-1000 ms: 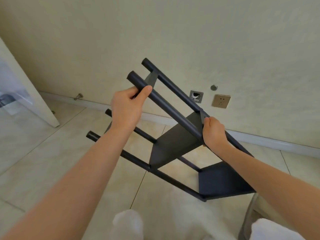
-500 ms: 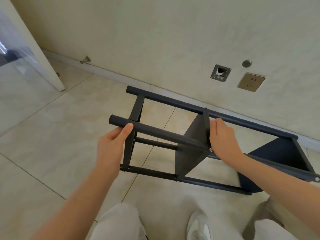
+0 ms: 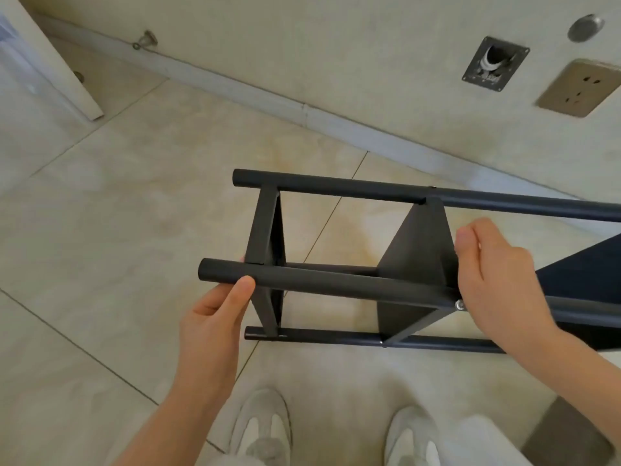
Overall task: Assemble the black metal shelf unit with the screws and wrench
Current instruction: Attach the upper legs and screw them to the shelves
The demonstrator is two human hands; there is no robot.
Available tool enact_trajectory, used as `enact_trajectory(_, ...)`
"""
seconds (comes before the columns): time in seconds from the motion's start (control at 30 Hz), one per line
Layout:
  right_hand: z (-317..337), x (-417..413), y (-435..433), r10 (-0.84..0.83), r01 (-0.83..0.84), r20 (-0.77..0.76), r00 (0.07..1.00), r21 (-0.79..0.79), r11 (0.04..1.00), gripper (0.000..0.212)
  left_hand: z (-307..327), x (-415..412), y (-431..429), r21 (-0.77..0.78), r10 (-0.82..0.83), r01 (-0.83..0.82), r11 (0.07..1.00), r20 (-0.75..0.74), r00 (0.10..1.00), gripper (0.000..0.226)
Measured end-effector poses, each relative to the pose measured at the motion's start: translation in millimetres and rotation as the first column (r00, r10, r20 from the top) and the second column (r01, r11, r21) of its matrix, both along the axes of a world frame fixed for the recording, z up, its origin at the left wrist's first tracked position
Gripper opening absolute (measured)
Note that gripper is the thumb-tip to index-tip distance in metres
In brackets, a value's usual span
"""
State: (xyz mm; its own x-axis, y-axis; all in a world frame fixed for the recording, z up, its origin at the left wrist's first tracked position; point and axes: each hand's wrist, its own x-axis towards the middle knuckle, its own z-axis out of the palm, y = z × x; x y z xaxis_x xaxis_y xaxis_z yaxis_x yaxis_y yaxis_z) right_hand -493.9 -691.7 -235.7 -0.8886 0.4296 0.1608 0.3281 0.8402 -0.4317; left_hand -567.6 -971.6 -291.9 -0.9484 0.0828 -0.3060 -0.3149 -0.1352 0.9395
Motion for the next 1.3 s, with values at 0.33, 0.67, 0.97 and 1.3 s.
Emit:
enact_trajectory(0.33, 11, -19, -5, -0.076, 0.023, 0.273, 0.959, 0.194, 0.981, 0.036, 0, -4, -7, -0.077, -0.002, 0.002, 0.997, -0.001, 1.000, 0.034)
enact_trajectory(0.67, 7, -37, -18, -0.172, 0.050, 0.364, 0.915, 0.320, 0.946, 0.038, 5, -14, -14, -0.075, -0.043, 0.042, 0.996, -0.019, 0.999, 0.054)
enact_trajectory(0.97, 8, -65, -41, 0.250, -0.331, 0.289, 0.924, 0.278, 0.902, 0.026, 43, -48, -32, -0.490, -0.466, 0.338, 0.803, -0.166, 0.869, 0.050)
enact_trajectory(1.3, -7, -144, -69, 0.523, -0.557, 0.248, 0.815, 0.089, 0.826, 0.029, 60, -72, -32, -0.731, -0.669, 0.407, 0.548, -0.090, 0.738, 0.048)
